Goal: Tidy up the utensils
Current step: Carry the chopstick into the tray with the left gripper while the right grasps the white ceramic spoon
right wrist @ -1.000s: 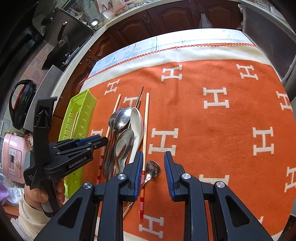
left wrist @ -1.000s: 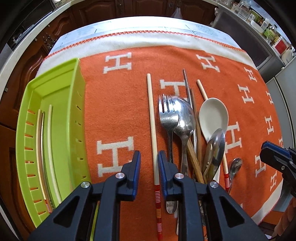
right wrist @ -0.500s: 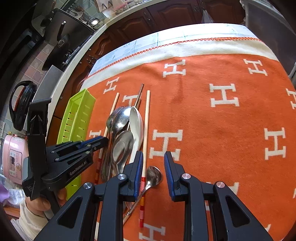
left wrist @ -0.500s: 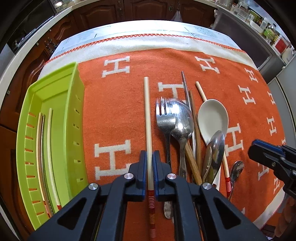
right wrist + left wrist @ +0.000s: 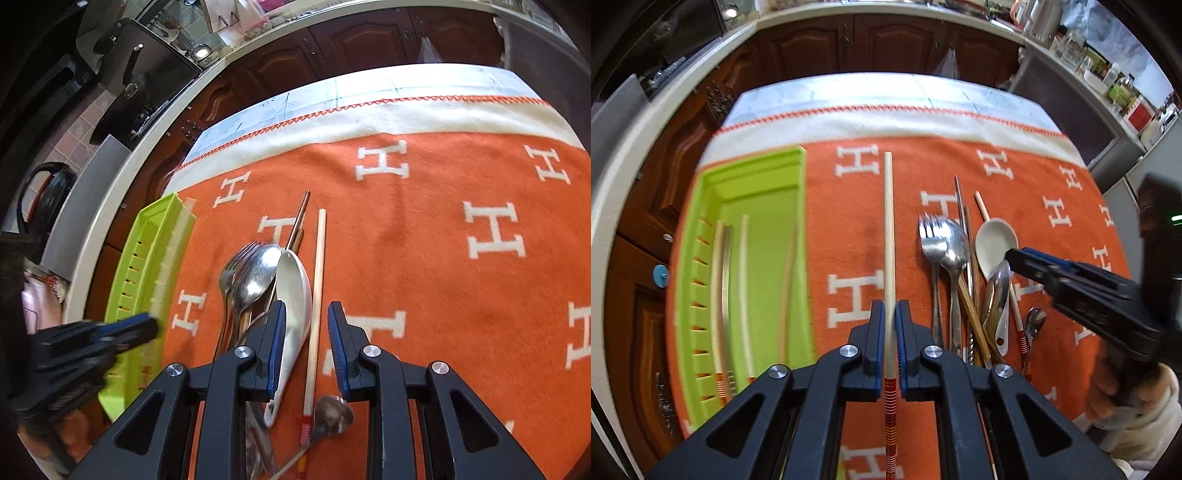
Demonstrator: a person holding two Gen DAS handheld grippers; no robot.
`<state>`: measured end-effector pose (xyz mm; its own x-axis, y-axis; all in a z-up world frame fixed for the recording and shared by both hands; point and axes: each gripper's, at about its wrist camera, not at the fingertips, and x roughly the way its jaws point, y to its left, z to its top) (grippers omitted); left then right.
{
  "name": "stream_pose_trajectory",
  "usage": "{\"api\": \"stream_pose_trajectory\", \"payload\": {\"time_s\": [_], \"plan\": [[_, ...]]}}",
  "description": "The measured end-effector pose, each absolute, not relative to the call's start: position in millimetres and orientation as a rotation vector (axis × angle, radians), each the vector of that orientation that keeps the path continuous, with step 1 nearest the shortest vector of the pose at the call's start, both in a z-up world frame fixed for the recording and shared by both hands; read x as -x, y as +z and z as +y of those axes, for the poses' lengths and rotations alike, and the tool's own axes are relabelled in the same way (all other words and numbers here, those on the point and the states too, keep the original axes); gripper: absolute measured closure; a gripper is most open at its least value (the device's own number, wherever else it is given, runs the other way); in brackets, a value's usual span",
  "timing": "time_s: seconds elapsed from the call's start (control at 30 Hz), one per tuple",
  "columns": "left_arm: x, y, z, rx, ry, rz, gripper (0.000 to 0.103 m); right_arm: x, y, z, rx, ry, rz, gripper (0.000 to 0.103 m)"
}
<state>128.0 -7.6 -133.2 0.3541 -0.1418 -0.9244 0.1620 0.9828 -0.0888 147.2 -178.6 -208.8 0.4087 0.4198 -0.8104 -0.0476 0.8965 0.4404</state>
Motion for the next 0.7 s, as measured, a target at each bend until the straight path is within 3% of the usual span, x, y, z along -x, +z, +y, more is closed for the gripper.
{"api": "stream_pose_trajectory", "payload": {"time_s": [0.1,0.2,0.3,0.7], "plan": [[-124,-117,3,-0.023,-0.174,1.162,0.099,-153,-215,-172,-0.351,0.287,1.113,0.080],[-122,-105,18,-0.032,-0.137,1.139,0.099,-155,-221,-169,-0.339,0.277,1.107,0.093],[-120,-101,33,-0.035,-0.094,1.132,0.099,-155,-221,-166,-0.340,0.270,1.091,0.097],[-111,-119,79,-0.007,0.001,1.162,0.099,-133,-177,-184,-0.356,0.216,0.996,0.097]]}}
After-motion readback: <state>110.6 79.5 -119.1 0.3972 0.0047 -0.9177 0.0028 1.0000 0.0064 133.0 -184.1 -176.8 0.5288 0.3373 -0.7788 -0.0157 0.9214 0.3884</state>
